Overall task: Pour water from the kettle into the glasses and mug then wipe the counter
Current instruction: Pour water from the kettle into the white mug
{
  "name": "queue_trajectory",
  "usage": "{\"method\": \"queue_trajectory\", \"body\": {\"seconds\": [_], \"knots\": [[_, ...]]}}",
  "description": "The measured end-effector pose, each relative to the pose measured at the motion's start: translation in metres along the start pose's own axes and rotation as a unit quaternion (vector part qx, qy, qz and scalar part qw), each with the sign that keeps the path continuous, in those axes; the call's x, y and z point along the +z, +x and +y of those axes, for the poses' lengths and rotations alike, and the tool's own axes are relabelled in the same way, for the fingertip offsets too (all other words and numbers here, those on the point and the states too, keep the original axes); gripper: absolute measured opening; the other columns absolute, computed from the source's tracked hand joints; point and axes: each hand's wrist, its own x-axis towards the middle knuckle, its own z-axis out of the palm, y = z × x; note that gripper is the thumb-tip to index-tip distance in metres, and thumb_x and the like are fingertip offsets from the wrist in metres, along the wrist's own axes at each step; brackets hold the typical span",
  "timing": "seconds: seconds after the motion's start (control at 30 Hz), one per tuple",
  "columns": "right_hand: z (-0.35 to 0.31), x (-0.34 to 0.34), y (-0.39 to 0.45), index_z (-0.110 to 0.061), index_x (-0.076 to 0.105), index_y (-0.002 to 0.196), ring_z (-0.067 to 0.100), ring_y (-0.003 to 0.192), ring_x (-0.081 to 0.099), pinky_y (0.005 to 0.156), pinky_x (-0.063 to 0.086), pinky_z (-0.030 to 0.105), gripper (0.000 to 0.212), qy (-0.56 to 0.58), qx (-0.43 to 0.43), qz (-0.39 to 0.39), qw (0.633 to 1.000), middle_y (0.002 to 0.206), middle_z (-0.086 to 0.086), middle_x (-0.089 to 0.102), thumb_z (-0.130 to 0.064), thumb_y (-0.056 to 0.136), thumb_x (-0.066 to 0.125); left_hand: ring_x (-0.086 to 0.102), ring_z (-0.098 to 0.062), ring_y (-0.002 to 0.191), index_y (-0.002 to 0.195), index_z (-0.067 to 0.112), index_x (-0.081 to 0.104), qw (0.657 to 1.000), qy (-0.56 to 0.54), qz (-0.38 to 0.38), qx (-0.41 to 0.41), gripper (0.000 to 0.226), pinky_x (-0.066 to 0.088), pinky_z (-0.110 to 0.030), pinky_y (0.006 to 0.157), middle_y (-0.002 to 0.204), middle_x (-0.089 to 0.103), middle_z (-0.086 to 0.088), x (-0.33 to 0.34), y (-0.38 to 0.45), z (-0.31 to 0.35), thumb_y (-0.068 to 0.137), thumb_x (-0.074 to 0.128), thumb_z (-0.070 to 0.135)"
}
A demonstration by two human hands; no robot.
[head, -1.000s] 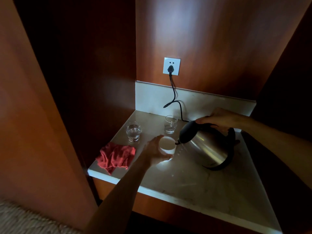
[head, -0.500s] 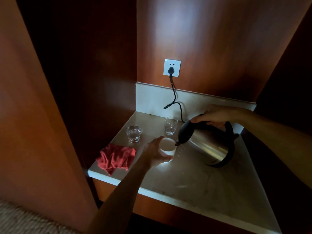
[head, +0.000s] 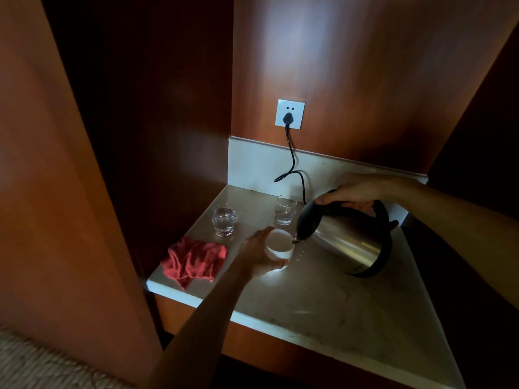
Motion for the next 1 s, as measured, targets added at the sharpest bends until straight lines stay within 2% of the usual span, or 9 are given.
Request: {"method": "queue_trajectory", "body": {"seconds": [0.1, 0.2, 0.27, 0.53, 0.77, 1.0], "knots": [[-0.002, -0.001, 0.000, -0.017, 0.062, 0.079, 0.017, 0.050, 0.041, 0.046, 0.031, 0.023, 0.061, -0.007, -0.011, 0.010, 1.000, 0.065, 0.006, 0.047, -0.077, 0.072, 0.068, 0.059, -0.016, 0.111, 0.137, 0.031, 0.045, 1.000, 0.006, 0.007, 0.002, 0.095, 0.049, -0.031, 0.096, 0.128, 0.060, 0.002, 0.001, 0.001, 0.000, 0.056, 0.088, 0.051], [-0.004, -0.002, -0.001, -0.016, 0.059, 0.070, 0.016, 0.044, 0.037, 0.044, 0.029, 0.023, 0.058, -0.011, -0.023, 0.004, 1.000, 0.059, 0.005, 0.044, -0.073, 0.076, 0.068, 0.059, -0.017, 0.110, 0.137, 0.030, 0.046, 1.000, 0.003, 0.008, 0.004, 0.093, 0.049, -0.030, 0.095, 0.127, 0.060, 0.001, 0.001, 0.001, -0.001, 0.057, 0.089, 0.049], [-0.005, -0.003, -0.001, -0.016, 0.054, 0.065, 0.016, 0.042, 0.034, 0.044, 0.028, 0.024, 0.059, -0.012, -0.029, -0.001, 1.000, 0.055, 0.004, 0.041, -0.072, 0.077, 0.068, 0.059, -0.016, 0.108, 0.137, 0.031, 0.045, 1.000, 0.009, 0.006, 0.007, 0.093, 0.049, -0.030, 0.094, 0.126, 0.060, 0.002, 0.001, 0.001, -0.001, 0.057, 0.088, 0.050], [-0.007, -0.005, 0.002, -0.018, 0.053, 0.062, 0.015, 0.042, 0.035, 0.045, 0.030, 0.023, 0.061, -0.032, -0.029, -0.005, 0.999, 0.053, 0.002, 0.041, -0.077, 0.072, 0.067, 0.058, -0.017, 0.110, 0.135, 0.035, 0.044, 1.000, 0.007, 0.002, -0.004, 0.092, 0.049, -0.035, 0.096, 0.126, 0.059, 0.004, 0.003, 0.001, -0.003, 0.056, 0.086, 0.052], [-0.011, -0.008, 0.004, -0.017, 0.052, 0.061, 0.018, 0.043, 0.034, 0.047, 0.030, 0.025, 0.062, -0.046, -0.022, -0.018, 0.999, 0.054, 0.004, 0.041, -0.075, 0.074, 0.066, 0.057, -0.017, 0.111, 0.133, 0.040, 0.041, 1.000, 0.004, -0.003, -0.013, 0.092, 0.049, -0.033, 0.095, 0.126, 0.058, 0.005, 0.004, 0.002, -0.004, 0.054, 0.086, 0.054], [-0.015, -0.009, 0.005, -0.016, 0.051, 0.062, 0.017, 0.044, 0.032, 0.046, 0.028, 0.025, 0.062, -0.055, -0.020, -0.032, 0.998, 0.056, 0.005, 0.039, -0.075, 0.076, 0.066, 0.057, -0.013, 0.109, 0.135, 0.036, 0.044, 1.000, 0.003, 0.005, -0.015, 0.092, 0.043, -0.020, 0.090, 0.127, 0.059, 0.006, 0.005, 0.001, -0.004, 0.055, 0.088, 0.051]]}}
